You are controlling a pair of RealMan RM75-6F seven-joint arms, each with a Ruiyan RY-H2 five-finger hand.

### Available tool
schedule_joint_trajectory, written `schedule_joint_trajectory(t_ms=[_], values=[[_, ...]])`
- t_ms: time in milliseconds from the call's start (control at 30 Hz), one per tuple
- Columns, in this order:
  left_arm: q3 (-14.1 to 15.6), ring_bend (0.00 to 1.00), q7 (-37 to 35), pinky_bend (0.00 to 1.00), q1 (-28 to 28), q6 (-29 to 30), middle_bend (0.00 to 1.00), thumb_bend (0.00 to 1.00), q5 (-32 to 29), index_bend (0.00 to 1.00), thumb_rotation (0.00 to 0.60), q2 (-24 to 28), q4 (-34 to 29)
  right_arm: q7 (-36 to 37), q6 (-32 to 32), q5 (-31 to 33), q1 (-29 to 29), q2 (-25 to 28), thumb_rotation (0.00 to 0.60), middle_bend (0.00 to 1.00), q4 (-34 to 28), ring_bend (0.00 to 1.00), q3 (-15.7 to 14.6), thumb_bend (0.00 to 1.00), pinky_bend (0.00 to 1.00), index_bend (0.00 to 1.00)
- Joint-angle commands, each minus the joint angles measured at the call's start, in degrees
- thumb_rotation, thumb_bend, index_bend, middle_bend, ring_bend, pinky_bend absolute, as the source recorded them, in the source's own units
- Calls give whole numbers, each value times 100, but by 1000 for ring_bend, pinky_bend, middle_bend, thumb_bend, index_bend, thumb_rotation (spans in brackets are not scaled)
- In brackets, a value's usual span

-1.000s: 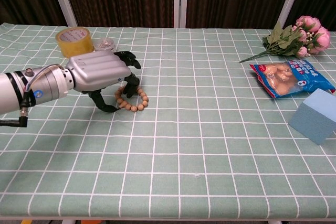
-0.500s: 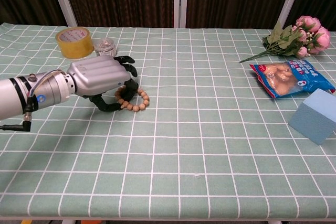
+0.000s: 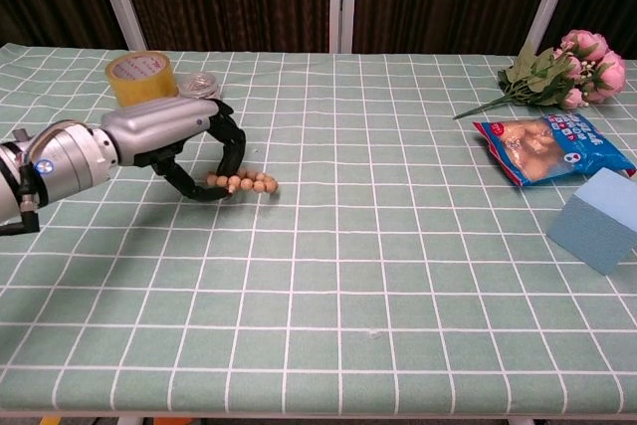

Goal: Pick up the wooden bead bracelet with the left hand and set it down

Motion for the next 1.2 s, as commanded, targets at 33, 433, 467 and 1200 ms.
schedule_joint_trajectory(t_ms=[33,433,467,1200], values=[[-167,262,-1525,95,249,126,587,359,-324,591,600,276,-307,7,29,-38,-6,-1,600,125,-7,0,-7,197,0,0],[-378,277,-5694,114,289,-1047,605,372,-752,598,600,1403,-2045,150,163,-159,-38,-11,600,126,32,0,-7,189,0,0],[-376,277,-5998,116,275,-1121,605,371,-712,598,600,1500,-2171,156,170,-164,-41,-3,600,126,31,0,-8,188,0,0],[351,278,-13018,124,-620,-919,590,367,780,554,492,2542,-2842,230,247,-248,-41,74,600,127,7,0,19,165,0,0]])
